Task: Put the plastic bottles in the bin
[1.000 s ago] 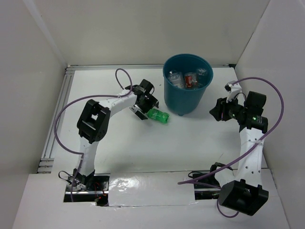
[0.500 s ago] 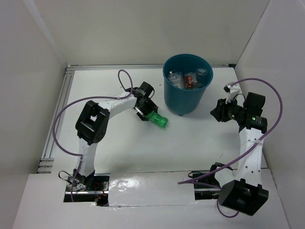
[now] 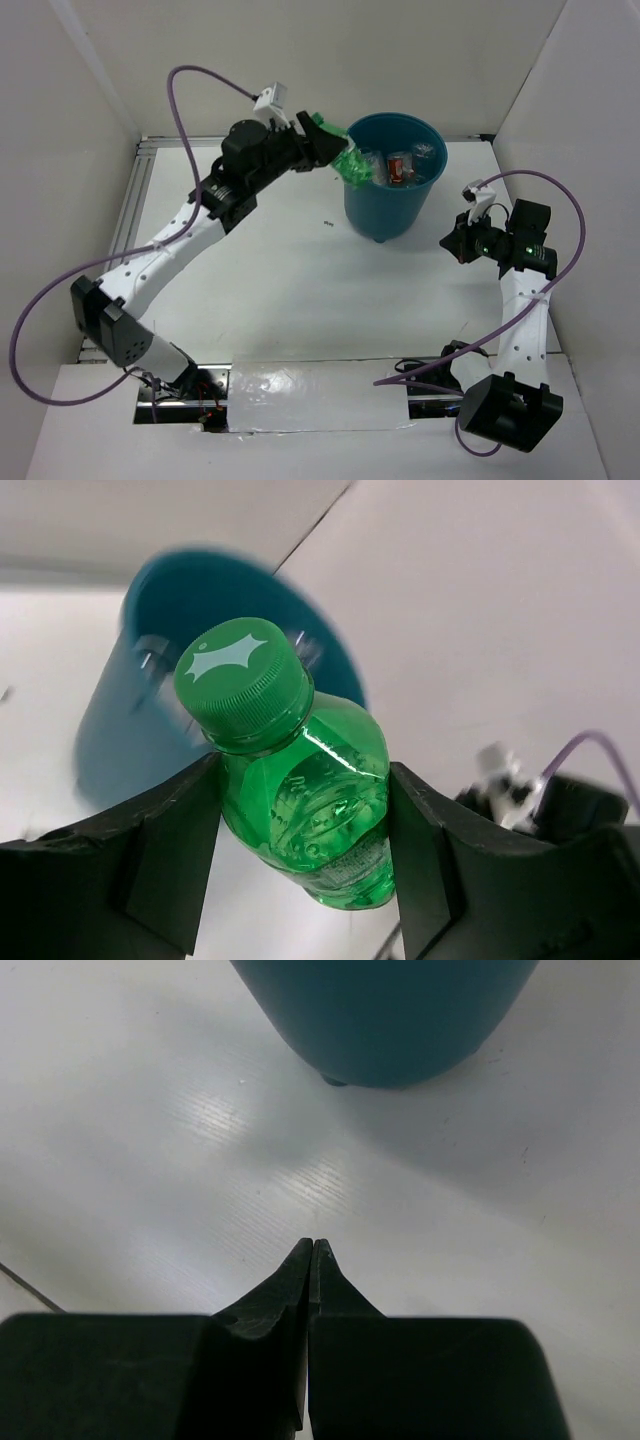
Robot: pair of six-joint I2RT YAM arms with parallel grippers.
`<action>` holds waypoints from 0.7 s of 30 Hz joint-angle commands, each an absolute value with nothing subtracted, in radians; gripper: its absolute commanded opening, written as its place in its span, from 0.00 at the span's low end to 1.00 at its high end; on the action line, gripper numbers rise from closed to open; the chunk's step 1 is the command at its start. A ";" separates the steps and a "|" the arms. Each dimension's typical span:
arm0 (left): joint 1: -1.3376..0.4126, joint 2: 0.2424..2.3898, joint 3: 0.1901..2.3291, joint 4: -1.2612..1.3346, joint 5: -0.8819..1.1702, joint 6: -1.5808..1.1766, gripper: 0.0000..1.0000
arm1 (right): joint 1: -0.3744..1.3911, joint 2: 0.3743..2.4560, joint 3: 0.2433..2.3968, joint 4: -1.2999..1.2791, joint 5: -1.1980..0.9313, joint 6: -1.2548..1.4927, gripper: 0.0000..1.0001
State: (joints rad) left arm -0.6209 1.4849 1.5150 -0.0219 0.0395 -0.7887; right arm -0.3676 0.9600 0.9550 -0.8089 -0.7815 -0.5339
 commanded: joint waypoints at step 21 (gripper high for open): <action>-0.709 2.047 2.093 0.087 -0.089 -0.675 1.00 | -0.373 0.939 0.956 -0.848 -0.816 -0.558 0.59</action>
State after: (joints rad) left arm -0.7017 2.0727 2.1036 0.0429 -0.1490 -0.7361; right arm -0.3676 0.9573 0.9531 -0.8494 -0.7979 -0.5514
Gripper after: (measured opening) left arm 0.995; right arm 0.564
